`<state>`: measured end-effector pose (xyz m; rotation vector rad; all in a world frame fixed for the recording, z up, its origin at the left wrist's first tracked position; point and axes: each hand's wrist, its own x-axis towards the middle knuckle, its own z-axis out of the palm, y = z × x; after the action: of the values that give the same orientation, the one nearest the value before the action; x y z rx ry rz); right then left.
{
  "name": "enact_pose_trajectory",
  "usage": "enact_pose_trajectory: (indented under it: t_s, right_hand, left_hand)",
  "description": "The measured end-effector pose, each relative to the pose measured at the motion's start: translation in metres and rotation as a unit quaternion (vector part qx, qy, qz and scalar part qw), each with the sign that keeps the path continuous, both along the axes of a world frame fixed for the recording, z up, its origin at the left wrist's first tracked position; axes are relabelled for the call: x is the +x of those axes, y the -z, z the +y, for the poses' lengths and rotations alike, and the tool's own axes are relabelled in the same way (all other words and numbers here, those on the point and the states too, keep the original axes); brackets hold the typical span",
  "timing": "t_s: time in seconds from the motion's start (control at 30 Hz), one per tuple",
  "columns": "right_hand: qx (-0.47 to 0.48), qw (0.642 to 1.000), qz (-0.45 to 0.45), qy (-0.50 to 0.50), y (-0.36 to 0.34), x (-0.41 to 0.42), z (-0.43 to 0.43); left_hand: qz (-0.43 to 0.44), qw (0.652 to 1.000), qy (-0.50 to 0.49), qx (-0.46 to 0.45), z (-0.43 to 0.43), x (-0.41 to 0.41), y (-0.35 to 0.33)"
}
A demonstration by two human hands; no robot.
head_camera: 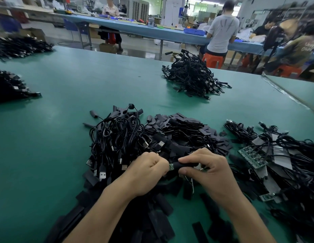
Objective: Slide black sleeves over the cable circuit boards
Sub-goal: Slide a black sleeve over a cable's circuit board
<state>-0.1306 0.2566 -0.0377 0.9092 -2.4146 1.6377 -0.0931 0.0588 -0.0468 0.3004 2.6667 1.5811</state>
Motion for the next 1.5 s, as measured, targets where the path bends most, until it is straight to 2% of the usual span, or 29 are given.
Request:
enact_pose_trajectory:
  t_s: [0.1,0.17,0.3,0.43,0.6,0.93,1.23,1.4,1.5]
  right_hand:
    - [0.02,0.999,0.011,-0.023,-0.001,0.0,0.001]
    - [0.025,0.999,0.019,-0.036,0.001,0.0,-0.001]
    - [0.01,0.999,0.046,-0.013,0.008,0.001,-0.007]
    - [-0.042,0.997,0.048,0.047,0.012,-0.001,-0.007]
    - [-0.094,0.991,0.041,0.084,0.012,-0.004,-0.001]
    - [-0.039,0.996,0.06,0.055,0.015,-0.004,-0.002]
    - [0.048,0.981,0.175,0.07,0.019,-0.004,-0.005]
    - [0.071,0.98,0.176,0.059,0.021,-0.006,-0.005]
    - [0.079,0.972,0.21,0.066,0.021,-0.006,-0.006]
  left_hand:
    - [0.017,0.997,-0.008,-0.076,0.001,0.0,0.001]
    - [0.028,0.996,-0.01,-0.082,0.002,0.0,0.001]
    - [0.049,0.998,-0.016,0.026,0.002,0.001,0.001]
    - [0.1,0.986,-0.082,0.107,0.004,0.002,0.002]
    - [0.143,0.976,-0.143,0.087,0.001,0.001,0.007]
    - [0.076,0.963,-0.121,0.23,0.001,0.001,0.003]
    - [0.055,0.968,-0.106,0.219,0.0,0.001,0.006]
    - [0.046,0.968,-0.107,0.222,0.0,0.002,0.006]
    - [0.041,0.969,-0.104,0.222,-0.001,0.002,0.005]
